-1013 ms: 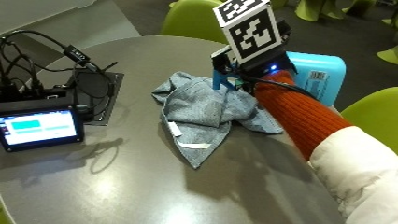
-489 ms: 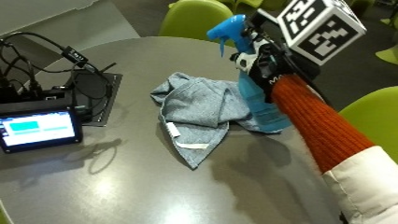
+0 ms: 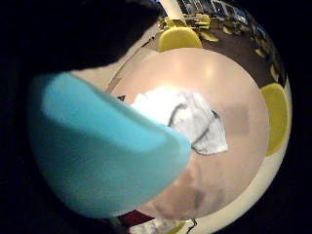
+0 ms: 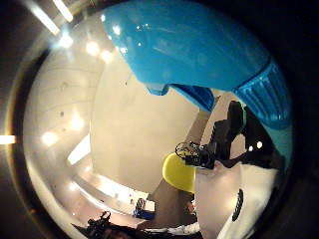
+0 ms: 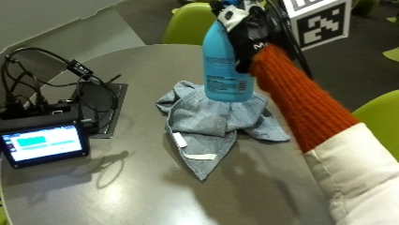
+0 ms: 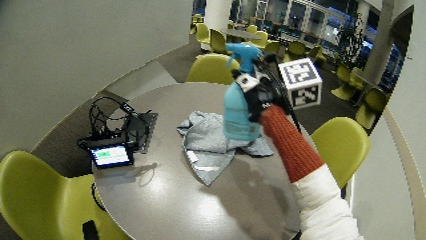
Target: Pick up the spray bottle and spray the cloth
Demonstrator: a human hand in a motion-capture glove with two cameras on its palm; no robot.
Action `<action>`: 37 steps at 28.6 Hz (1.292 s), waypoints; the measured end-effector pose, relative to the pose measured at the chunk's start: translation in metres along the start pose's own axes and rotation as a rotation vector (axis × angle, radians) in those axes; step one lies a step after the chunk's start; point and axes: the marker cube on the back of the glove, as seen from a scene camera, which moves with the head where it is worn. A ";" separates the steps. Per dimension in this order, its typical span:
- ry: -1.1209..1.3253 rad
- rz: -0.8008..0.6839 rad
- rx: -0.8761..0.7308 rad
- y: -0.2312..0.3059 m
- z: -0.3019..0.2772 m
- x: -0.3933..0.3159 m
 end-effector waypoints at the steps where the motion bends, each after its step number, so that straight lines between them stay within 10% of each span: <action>1: 0.000 -0.016 -0.011 -0.004 0.007 -0.008; 37: -0.246 0.026 -0.193 -0.001 0.136 0.071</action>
